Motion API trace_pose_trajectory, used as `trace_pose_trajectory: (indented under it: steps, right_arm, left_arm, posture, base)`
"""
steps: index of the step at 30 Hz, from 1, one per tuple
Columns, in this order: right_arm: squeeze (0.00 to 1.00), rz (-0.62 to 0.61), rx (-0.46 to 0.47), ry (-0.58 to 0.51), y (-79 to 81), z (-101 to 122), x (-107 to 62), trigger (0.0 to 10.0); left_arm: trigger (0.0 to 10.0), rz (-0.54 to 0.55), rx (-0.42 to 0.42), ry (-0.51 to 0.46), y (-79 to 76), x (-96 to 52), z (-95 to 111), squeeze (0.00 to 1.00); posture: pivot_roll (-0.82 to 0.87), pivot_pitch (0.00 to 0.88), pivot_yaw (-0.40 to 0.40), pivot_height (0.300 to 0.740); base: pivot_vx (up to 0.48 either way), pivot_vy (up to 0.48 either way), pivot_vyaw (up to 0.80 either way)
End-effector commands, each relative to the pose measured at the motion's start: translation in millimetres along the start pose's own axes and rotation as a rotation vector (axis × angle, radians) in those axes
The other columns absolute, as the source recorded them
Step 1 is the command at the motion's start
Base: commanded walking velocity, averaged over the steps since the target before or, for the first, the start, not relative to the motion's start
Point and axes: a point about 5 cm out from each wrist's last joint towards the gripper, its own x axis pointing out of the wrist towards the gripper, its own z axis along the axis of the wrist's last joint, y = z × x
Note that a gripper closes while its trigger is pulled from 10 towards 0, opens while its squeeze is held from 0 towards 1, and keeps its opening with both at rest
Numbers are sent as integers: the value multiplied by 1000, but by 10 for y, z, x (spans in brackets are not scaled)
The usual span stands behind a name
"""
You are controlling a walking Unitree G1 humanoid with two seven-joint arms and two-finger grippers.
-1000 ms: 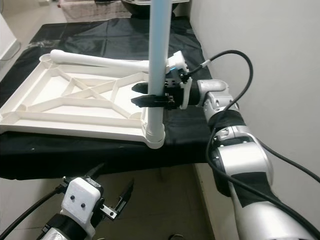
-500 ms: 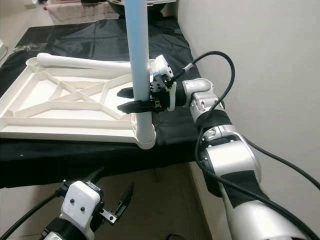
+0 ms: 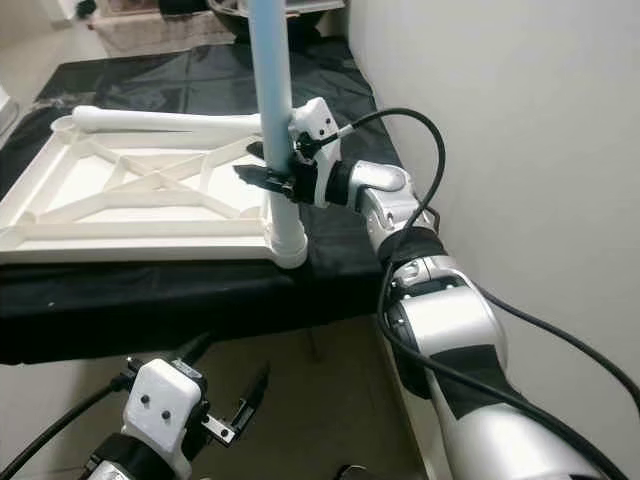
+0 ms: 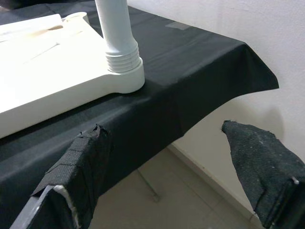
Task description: Building children table
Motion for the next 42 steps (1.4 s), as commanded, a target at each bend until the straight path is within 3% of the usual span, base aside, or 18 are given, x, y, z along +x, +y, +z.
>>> trace_pose_trajectory:
  steps: [1, 4, 5, 6, 8, 10, 12, 13, 17, 18, 21, 22, 27, 31, 34, 42]
  right_arm:
    - [0, -169, 97, 181, -10, -462, -164, 10000]
    - [0, -231, 106, 202, -29, -490, -164, 10000]
    - [0, -438, 175, 272, -79, -588, -169, 10000]
    - [0, -438, 175, 272, -79, -588, -169, 10000]
    - [0, -600, 208, 312, -90, -643, -147, 10000]
    - [0, -600, 208, 312, -90, -643, -147, 10000]
    - [0, -718, 212, 334, -43, -637, -29, 10000]
    - [0, -718, 212, 334, -43, -637, -29, 10000]
    - [0, -1000, 267, 269, -6, -583, 76, 10000]
    - [0, -1000, 267, 269, -6, -583, 76, 10000]
    - [0, -1245, 274, 228, 24, -550, 73, 10000]
    - [0, -1245, 274, 228, 24, -550, 73, 10000]
    - [0, -1542, 207, 210, 133, -450, 113, 10000]
    - [0, -1574, 194, 209, 223, -404, 209, 10000]
    - [0, -1666, 266, 275, 352, -433, 279, 10000]
    - [0, -1719, 340, 284, 417, -443, 304, 10000]
  left_arm:
    - [10000, 8, 3, 17, 20, 1, -43, 0]
    - [10000, 10, 3, 17, 26, 5, -45, 0]
    - [10000, 20, 4, 14, 37, 12, -49, 0]
    - [10000, 20, 4, 14, 37, 12, -49, 0]
    - [10000, 27, 5, 13, 47, 20, -53, 0]
    - [10000, 27, 5, 13, 47, 20, -53, 0]
    - [10000, 32, 6, 11, 57, 32, -54, 0]
    - [10000, 32, 6, 11, 57, 32, -54, 0]
    - [10000, 41, 9, 3, 61, 67, -59, 0]
    - [10000, 41, 9, 3, 61, 67, -59, 0]
    - [10000, 51, 5, -3, 70, 84, -61, 0]
    - [10000, 51, 5, -3, 70, 84, -61, 0]
    - [10000, 65, 1, -12, 78, 120, -67, 0]
    - [10000, 67, 0, -14, 77, 131, -72, 0]
    - [10000, 71, -3, -20, 65, 151, -79, 0]
    - [10000, 68, -5, -20, 63, 151, -95, 0]
  posture:
    - [149, 217, 26, 740]
    - [148, 217, 27, 740]
    - [143, 213, 25, 740]
    - [143, 213, 25, 740]
    - [143, 209, 26, 740]
    - [143, 209, 26, 740]
    - [139, 208, 26, 740]
    - [139, 208, 26, 740]
    - [130, 202, 18, 740]
    - [130, 202, 18, 740]
    - [127, 200, 18, 740]
    - [127, 200, 18, 740]
    - [118, 189, 22, 740]
    - [114, 185, 19, 740]
    - [96, 174, 4, 740]
    - [107, 167, 18, 740]
  base:
    - [0, 0, 0]
    - [0, 0, 0]
    - [0, 0, 0]
    - [0, 0, 0]
    - [0, 0, 0]
    - [0, 0, 0]
    - [0, 0, 0]
    - [0, 0, 0]
    - [0, 0, 0]
    - [0, 0, 0]
    - [0, 0, 0]
    - [0, 0, 0]
    - [0, 0, 0]
    - [0, 0, 0]
    - [0, 0, 0]
    - [0, 0, 0]
